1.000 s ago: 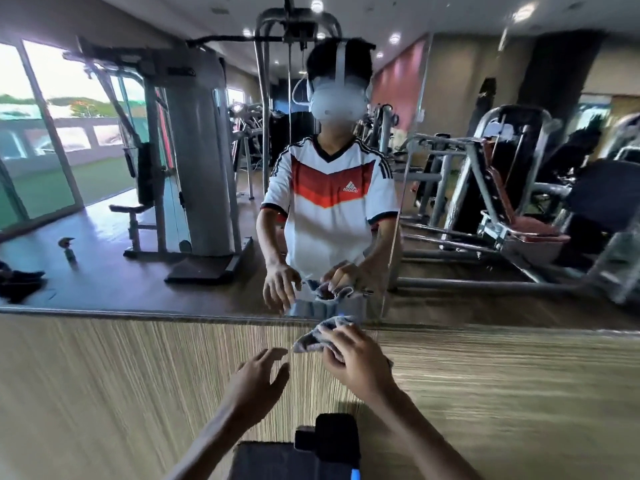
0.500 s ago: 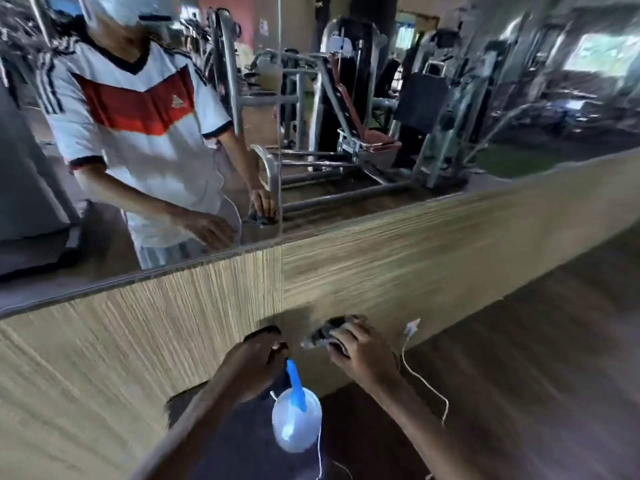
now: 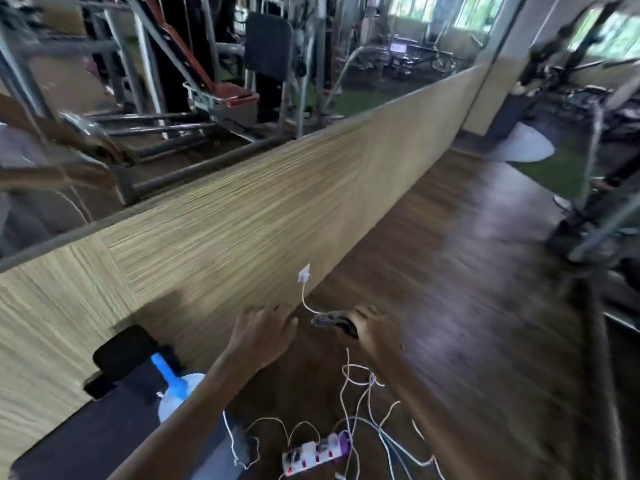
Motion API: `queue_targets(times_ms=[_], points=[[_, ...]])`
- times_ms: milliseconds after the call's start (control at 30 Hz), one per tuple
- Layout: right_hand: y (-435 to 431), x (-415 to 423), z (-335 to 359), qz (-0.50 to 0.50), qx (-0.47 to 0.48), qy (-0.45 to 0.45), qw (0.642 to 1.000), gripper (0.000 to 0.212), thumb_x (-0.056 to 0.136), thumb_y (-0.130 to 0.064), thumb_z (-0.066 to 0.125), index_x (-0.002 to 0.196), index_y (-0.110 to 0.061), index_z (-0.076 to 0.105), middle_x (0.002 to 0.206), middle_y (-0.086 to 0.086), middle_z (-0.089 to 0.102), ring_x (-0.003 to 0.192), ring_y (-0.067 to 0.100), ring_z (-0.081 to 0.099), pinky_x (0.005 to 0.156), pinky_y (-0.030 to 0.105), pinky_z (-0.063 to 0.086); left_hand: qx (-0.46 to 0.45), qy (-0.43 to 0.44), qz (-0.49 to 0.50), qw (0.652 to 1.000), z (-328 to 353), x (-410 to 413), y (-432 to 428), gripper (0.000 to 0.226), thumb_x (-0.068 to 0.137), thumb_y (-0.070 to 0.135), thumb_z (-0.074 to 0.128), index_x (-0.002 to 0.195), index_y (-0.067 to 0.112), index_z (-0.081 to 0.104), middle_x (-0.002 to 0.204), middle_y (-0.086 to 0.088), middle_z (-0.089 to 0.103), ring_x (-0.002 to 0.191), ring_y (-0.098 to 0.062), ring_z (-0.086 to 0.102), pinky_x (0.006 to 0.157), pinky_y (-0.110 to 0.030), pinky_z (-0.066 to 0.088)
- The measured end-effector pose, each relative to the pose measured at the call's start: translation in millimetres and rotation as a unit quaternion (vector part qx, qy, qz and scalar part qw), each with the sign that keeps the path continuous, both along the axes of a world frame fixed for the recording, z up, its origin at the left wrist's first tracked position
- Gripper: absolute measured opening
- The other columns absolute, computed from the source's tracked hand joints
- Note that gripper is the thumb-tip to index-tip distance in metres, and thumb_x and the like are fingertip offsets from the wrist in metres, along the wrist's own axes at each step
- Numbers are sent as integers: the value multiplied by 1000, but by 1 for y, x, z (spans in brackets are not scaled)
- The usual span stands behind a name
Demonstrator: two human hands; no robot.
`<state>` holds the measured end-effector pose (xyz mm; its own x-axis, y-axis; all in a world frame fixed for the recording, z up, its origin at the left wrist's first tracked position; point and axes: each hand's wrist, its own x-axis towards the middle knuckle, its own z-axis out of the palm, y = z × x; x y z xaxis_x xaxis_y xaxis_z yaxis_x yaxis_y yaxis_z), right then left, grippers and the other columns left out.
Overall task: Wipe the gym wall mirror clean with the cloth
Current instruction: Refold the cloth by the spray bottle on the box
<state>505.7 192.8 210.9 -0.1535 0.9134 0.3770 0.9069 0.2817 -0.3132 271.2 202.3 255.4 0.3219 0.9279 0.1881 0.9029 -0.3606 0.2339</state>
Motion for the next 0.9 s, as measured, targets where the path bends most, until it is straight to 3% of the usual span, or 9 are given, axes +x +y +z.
queue_targets(times_ms=[133,300,433,500,600,667,733,800,900], points=[[5,44,-1,-22,32,-1,999,36,82,-49,48,90,-28,76,75,-5,64,66,25,67,48,36,53,1,13,-8,1000,-4,57,17,36,100,43,41,117,20,63,113,-5,71,103,-33,67,82,-38,50],[39,111,18,-25,52,22,998,30,82,-43,48,98,-32,72,81,-2,65,74,26,67,51,38,52,29,-5,-27,999,0,124,58,41,92,48,37,94,20,67,87,-4,73,76,-30,71,63,-35,51],[90,177,40,-29,49,39,998,32,79,-33,62,111,-39,60,91,-10,62,86,23,65,64,37,50,70,-18,-3,997,17,180,102,43,91,46,42,106,18,71,101,-4,74,90,-31,72,79,-39,52],[107,205,57,-12,43,57,997,39,84,-30,59,115,-53,59,97,-20,57,98,16,61,74,37,50,90,-42,19,995,26,199,123,57,84,50,35,104,14,74,93,-6,75,79,-31,73,74,-40,54],[135,235,86,71,62,56,994,66,94,-28,58,111,-85,31,112,-55,38,107,-2,45,84,25,38,127,-23,67,989,39,219,146,54,84,49,36,96,14,75,80,-3,75,63,-26,72,61,-40,56],[168,247,91,84,40,39,995,39,94,-43,41,117,-75,45,117,-49,46,113,-4,45,88,25,40,122,-15,78,989,45,227,161,52,85,49,37,96,15,75,79,-2,75,61,-25,71,59,-39,56],[200,252,84,76,13,49,996,52,88,-54,24,124,-49,61,121,-27,59,118,4,51,93,32,43,117,-27,98,988,50,233,178,62,85,54,29,105,16,74,90,-3,76,74,-27,73,70,-38,56],[228,250,78,66,29,53,996,52,90,-55,27,123,-40,65,119,-20,63,116,6,53,92,36,45,102,-32,116,987,54,240,197,70,84,59,23,115,18,71,102,-2,75,87,-28,73,79,-37,54],[266,251,80,72,49,72,994,41,92,-50,37,116,-37,68,111,-17,67,108,9,59,84,40,50,118,-38,129,984,62,252,233,61,88,54,30,119,18,69,109,-1,74,93,-26,72,83,-37,52]])
